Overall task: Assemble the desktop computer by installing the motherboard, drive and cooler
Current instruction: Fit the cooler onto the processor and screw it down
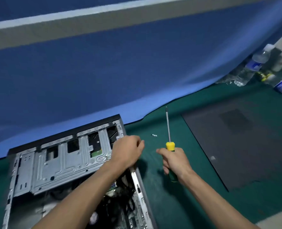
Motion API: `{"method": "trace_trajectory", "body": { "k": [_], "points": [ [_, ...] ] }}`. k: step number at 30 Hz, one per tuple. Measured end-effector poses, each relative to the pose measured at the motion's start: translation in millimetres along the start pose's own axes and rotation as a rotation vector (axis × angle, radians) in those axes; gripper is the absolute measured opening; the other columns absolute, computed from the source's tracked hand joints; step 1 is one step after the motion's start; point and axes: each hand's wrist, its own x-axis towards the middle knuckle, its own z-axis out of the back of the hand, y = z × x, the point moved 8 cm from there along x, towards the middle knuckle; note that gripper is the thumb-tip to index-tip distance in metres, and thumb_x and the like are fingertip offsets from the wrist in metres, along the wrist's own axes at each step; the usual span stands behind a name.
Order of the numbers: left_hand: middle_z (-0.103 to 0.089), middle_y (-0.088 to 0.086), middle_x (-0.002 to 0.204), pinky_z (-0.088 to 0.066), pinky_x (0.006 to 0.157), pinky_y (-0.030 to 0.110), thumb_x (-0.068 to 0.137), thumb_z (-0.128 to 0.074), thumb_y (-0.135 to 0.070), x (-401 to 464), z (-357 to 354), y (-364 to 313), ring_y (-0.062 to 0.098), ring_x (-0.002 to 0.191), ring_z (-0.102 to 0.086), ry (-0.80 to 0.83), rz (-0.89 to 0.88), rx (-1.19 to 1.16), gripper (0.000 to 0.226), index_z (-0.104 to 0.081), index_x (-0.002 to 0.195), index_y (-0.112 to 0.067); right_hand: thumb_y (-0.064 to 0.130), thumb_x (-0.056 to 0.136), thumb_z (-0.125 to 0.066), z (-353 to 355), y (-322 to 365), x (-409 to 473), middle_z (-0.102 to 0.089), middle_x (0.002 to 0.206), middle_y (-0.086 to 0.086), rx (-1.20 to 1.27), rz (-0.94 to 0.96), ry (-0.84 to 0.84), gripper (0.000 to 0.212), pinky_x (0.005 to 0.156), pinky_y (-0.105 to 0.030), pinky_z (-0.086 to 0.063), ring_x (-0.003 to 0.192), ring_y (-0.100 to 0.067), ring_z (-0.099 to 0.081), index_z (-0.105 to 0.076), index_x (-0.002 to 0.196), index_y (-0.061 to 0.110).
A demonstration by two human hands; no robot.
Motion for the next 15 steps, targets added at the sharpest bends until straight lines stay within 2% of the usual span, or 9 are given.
{"method": "trace_trajectory", "body": {
  "k": [4, 6, 9, 11, 15],
  "points": [
    [-0.068, 0.005, 0.09, -0.037, 0.061, 0.033, 0.093, -0.039, -0.037, 43.3, -25.0, -28.2, 0.031, 0.085, -0.063, 0.027, -0.077, 0.247, 0.028, -0.055, 0.081, -0.018, 0.009, 0.08, -0.058, 22.4, -14.1, 59.3, -0.03, 0.034, -0.002, -0.067, -0.066, 0.008, 0.045, 0.043, -0.027, -0.032, 0.029, -0.02, -0.032, -0.031, 0.045, 0.018],
    [-0.067, 0.003, 0.098, -0.045, 0.068, 0.035, 0.092, -0.043, -0.032, 61.5, -40.8, -28.0, 0.03, 0.09, -0.063, 0.075, -0.055, 0.236, 0.021, -0.057, 0.092, -0.017, 0.013, 0.077, -0.058, 29.8, -22.0, 84.2, -0.033, 0.035, -0.004, -0.116, -0.102, 0.01, 0.042, 0.048, -0.031, -0.036, 0.03, -0.021, -0.036, -0.034, 0.043, 0.018],
    [-0.065, 0.001, 0.109, -0.046, 0.079, 0.034, 0.092, -0.048, -0.028, 80.2, -65.6, -16.4, 0.027, 0.101, -0.06, 0.159, 0.054, 0.147, 0.024, -0.058, 0.113, -0.02, 0.017, 0.075, -0.058, 40.8, -37.7, 110.7, -0.037, 0.035, -0.006, -0.153, -0.154, 0.011, 0.039, 0.052, -0.035, -0.039, 0.032, -0.023, -0.039, -0.037, 0.042, 0.018],
    [-0.062, -0.001, 0.109, -0.047, 0.079, 0.034, 0.094, -0.049, -0.028, 87.3, -82.4, -15.6, 0.025, 0.1, -0.06, 0.198, 0.06, 0.12, 0.025, -0.059, 0.116, -0.022, 0.016, 0.073, -0.057, 49.7, -50.0, 122.6, -0.037, 0.034, -0.005, -0.154, -0.192, 0.007, 0.035, 0.05, -0.035, -0.039, 0.031, -0.023, -0.039, -0.038, 0.044, 0.016],
    [-0.054, -0.003, 0.103, -0.046, 0.072, 0.032, 0.095, -0.051, -0.029, 105.1, -105.3, -29.7, 0.019, 0.098, -0.055, 0.176, -0.012, 0.098, 0.022, -0.064, 0.112, -0.024, 0.016, 0.072, -0.057, 65.4, -75.2, 140.9, -0.036, 0.034, -0.005, -0.147, -0.263, 0.0, 0.035, 0.049, -0.035, -0.039, 0.032, -0.023, -0.038, -0.037, 0.043, 0.016]
  ]
}}
